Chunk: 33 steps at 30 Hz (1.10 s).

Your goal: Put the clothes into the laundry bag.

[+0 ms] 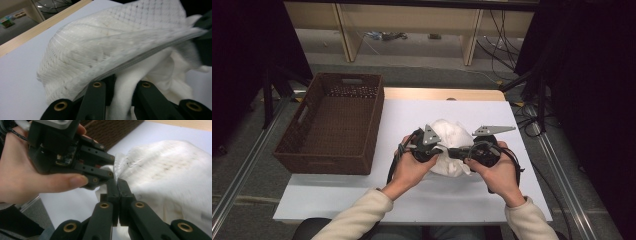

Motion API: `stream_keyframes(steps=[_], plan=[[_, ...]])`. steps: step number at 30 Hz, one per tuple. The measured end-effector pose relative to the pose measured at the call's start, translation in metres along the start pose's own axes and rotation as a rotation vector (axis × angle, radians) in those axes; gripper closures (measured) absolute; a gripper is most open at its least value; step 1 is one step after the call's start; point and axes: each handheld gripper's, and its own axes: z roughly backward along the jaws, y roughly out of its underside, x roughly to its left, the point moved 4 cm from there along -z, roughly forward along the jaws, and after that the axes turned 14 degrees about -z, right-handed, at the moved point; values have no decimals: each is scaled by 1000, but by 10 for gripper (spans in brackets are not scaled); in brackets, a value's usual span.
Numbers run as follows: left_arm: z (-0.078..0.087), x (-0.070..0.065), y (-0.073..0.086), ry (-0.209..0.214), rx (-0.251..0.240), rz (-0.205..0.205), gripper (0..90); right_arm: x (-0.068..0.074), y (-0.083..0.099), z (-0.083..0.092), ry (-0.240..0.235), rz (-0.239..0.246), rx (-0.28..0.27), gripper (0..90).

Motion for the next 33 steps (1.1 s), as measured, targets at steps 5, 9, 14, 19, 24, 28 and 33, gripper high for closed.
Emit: stream_keyframes(steps=[5, 9, 14, 19, 24, 28, 33], plan=[[29, -12, -17, 2, -37, -37, 831, 16, -5, 11, -43, 30, -36, 900], [43, -17, -24, 18, -10, -41, 842, 22, -8, 18, -84, 41, -45, 900], [15, -7, -8, -1, 32, -19, 840, 13, -4, 10, -45, -6, -2, 900], [-25, 10, 0, -9, 71, -14, 840, -8, -2, -4, 23, -28, 4, 900], [-37, 12, 0, -25, 68, -10, 814, -20, -2, -3, 59, -53, -7, 900], [-19, 11, -1, 5, 12, 16, 632, -20, -2, -4, 39, -55, -15, 900], [7, 7, 1, 36, -12, 36, 494, -17, -3, -5, 48, -30, -28, 900]])
